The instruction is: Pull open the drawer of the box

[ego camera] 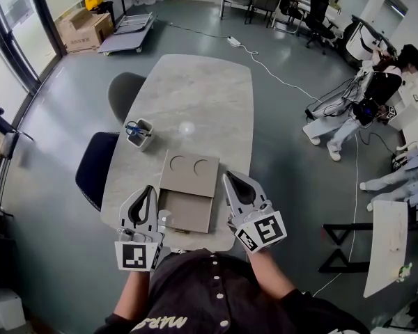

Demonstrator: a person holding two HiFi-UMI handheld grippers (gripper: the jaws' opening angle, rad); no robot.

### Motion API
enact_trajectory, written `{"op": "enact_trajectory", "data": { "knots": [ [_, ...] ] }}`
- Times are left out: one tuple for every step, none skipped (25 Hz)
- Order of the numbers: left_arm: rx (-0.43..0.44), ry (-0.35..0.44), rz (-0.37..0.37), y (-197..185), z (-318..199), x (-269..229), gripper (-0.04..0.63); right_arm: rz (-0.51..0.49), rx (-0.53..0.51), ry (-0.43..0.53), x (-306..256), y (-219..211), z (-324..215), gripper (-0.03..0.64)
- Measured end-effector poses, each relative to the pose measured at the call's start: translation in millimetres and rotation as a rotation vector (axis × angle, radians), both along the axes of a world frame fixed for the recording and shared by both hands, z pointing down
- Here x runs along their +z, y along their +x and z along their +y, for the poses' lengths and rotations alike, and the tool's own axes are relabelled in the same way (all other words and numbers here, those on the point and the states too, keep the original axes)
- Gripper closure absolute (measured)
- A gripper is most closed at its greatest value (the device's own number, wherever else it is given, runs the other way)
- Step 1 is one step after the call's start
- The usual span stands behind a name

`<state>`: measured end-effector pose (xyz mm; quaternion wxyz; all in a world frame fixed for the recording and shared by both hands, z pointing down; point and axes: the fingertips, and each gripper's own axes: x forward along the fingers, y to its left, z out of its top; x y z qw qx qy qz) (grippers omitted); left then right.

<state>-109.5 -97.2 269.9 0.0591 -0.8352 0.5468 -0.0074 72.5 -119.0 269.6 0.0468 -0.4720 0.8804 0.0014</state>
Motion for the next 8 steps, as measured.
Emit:
{"op": "enact_trajectory", "data": {
  "knots": [
    [0.001, 0.001, 0.001, 0.3, 0.0, 0.0, 0.578, 0.000, 0.000, 0.000, 0.0, 0.0, 0.1, 0.620],
    [0.002, 0.001, 0.002, 0.5, -0.1, -0.1, 0.578, 0.001, 0.000, 0.000, -0.2, -0.3, 0.2, 0.620],
    [0.003, 0.002, 0.002, 0.6, -0.4, -0.2, 0.578, 0.002, 0.000, 0.001, -0.4, -0.7, 0.2, 0.620],
    [0.004, 0.001, 0.002, 0.4, -0.6, -0.1, 0.578, 0.004, -0.001, 0.002, -0.7, -1.4, 0.1, 0.620],
    [0.005, 0.001, 0.002, 0.0, -0.6, 0.3, 0.578, 0.005, -0.001, 0.003, -0.8, -2.1, 0.2, 0.620],
    [0.005, 0.001, 0.002, -0.5, -0.5, 0.8, 0.578, 0.005, -0.001, 0.004, -0.9, -2.8, 0.4, 0.620],
    [0.006, 0.001, 0.002, -1.0, -0.4, 1.2, 0.578, 0.005, -0.002, 0.005, -1.0, -3.5, 0.6, 0.620],
    [0.006, 0.001, 0.002, -1.5, -0.2, 1.6, 0.578, 0.005, -0.002, 0.005, -1.1, -4.2, 0.8, 0.620]
  ]
}}
